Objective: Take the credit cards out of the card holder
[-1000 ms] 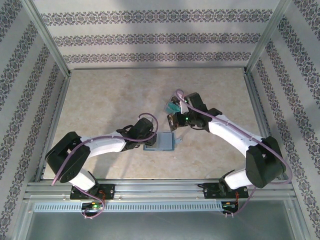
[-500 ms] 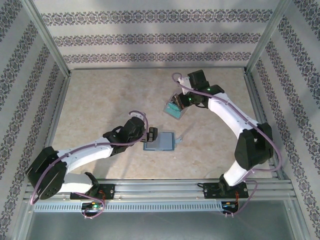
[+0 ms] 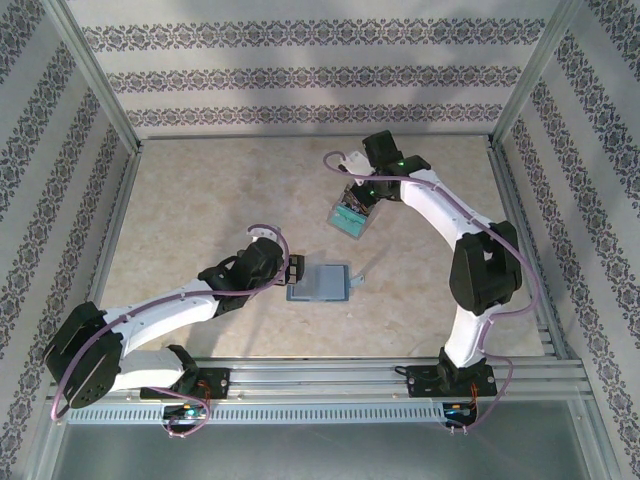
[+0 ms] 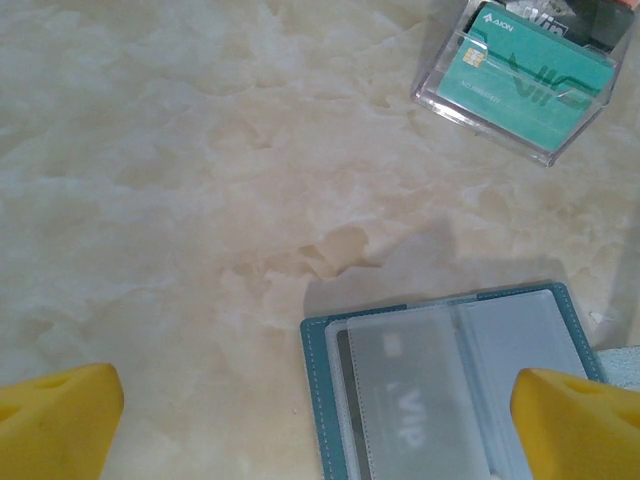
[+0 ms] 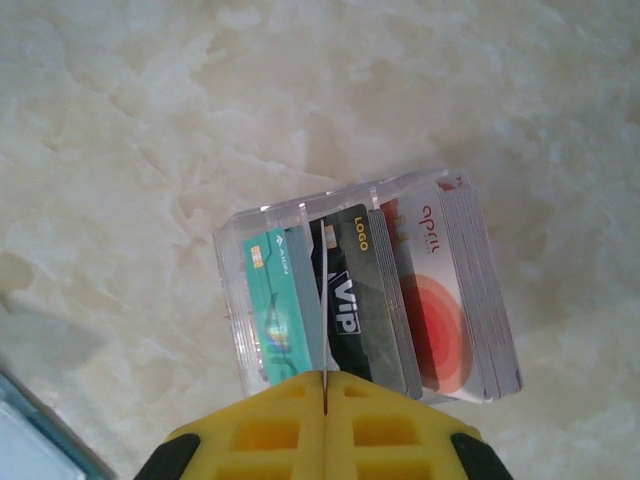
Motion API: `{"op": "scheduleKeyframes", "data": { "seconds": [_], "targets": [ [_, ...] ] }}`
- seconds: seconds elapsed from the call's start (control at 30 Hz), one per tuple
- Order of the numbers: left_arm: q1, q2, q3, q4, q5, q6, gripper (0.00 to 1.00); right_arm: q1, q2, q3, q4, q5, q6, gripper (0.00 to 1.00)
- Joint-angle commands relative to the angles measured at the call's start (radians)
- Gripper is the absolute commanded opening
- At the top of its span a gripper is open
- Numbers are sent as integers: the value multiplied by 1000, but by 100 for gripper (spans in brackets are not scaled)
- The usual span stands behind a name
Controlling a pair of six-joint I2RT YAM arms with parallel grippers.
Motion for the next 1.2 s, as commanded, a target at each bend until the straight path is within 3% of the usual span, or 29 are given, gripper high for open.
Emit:
{"op": "scheduleKeyframes", "data": {
  "seconds": [0.0,1.17],
  "targets": [
    [16,-21,-9,-28,-37,13,99,-1,35,45,-19,21,-83,0],
    [47,-89,-36,-77,-61,9,99,-30,170,120,-48,38,-191,0]
  ]
}}
